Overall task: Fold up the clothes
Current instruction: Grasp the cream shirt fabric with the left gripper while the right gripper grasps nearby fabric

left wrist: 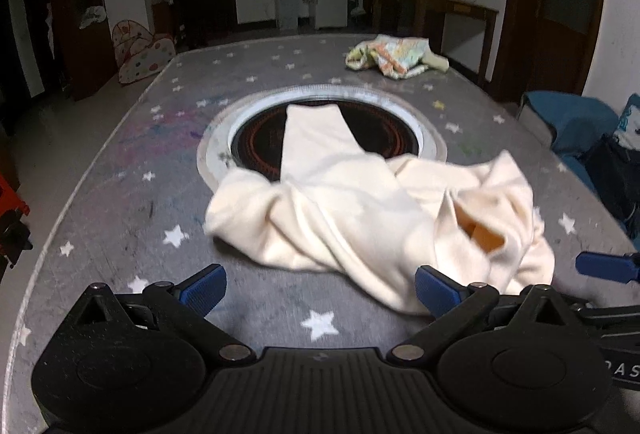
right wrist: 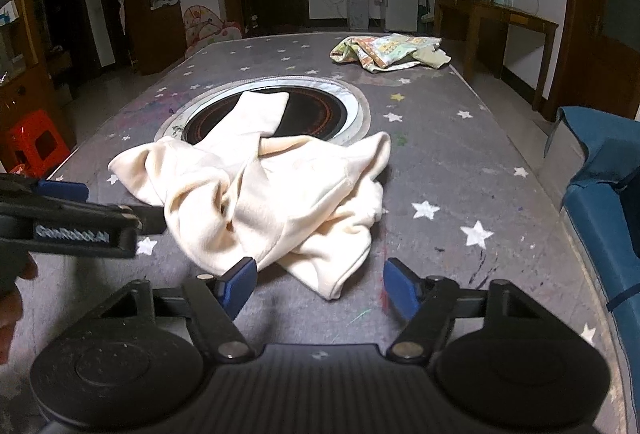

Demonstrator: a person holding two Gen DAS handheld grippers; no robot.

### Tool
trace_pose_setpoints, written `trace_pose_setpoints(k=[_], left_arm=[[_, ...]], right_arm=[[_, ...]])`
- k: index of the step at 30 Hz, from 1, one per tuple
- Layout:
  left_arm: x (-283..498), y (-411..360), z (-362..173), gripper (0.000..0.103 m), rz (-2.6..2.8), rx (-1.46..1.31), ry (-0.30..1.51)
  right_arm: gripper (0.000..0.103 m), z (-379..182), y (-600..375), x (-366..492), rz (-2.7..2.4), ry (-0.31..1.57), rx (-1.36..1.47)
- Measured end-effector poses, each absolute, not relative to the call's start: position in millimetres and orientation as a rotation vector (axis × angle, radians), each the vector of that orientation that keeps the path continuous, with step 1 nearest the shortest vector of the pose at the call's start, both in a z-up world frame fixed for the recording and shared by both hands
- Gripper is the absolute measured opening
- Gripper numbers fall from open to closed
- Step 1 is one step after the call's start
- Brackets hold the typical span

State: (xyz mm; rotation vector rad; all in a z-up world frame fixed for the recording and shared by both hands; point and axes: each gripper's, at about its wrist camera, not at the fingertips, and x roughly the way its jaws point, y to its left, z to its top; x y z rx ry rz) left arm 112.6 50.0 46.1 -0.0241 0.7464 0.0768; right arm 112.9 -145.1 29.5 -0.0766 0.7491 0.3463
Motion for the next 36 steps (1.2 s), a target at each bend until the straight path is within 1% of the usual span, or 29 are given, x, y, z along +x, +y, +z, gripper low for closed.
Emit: trace_pose_setpoints(k=[2, 7, 13, 15, 16, 18, 19, 21, 22, 24, 25, 26, 28, 29, 32, 36], left_arm=[[117, 53, 50, 0.098, 0.074, -0.036, 0.739], [134, 56, 59, 0.097, 0.052, -0.066, 0.731], [157, 40, 63, 0.097, -0.018, -0.025, 0.739], [164, 33, 57, 0.094, -0.039, 0.005, 0.762], [168, 30, 53, 0.090, -0.048, 0.018, 0.779], [173, 27, 44, 0.082, -0.065, 0.033, 0.812], [175, 26, 39, 0.075, -0.073, 0.033, 0.828], [176, 26, 30, 0.063, -0.093, 0.030, 0.851], [176, 27, 29, 0.053, -0.103, 0.024, 0.851], [173, 28, 29, 0.041, -0.118, 0.022, 0.845], [172, 28, 30, 0.032, -0.121, 0.027, 0.839], [170, 29, 32, 0.026, -0.124, 0.022, 0.833], [166, 32, 36, 0.018, -0.130, 0.011, 0.822], [163, 34, 38, 0.013, -0.131, 0.001, 0.811], [153, 42, 48, 0.009, -0.134, -0.035, 0.782], [134, 54, 65, 0.009, -0.107, -0.053, 0.725]], right_arm=[[0.069, 31, -144, 116, 0.345, 0.746, -0.082], [0.061, 37, -142, 133, 0.344, 0.732, -0.086], [0.055, 42, -143, 159, 0.330, 0.726, -0.054], [0.052, 40, -142, 167, 0.327, 0.737, -0.041], [0.051, 39, -141, 170, 0.326, 0.744, -0.035], [0.045, 34, -141, 173, 0.326, 0.758, -0.022], [0.044, 32, -142, 174, 0.325, 0.765, -0.016], [0.036, 28, -142, 177, 0.324, 0.779, -0.004], [0.035, 26, -143, 177, 0.326, 0.784, 0.002], [0.028, 25, -144, 177, 0.334, 0.784, 0.003], [0.026, 25, -145, 177, 0.337, 0.782, 0.004], [0.020, 26, -145, 175, 0.340, 0.778, 0.004], [0.016, 29, -147, 173, 0.346, 0.766, 0.008], [0.011, 31, -148, 171, 0.349, 0.761, 0.012], [0.008, 37, -150, 163, 0.353, 0.741, 0.020], [0.006, 48, -155, 149, 0.363, 0.709, 0.025]])
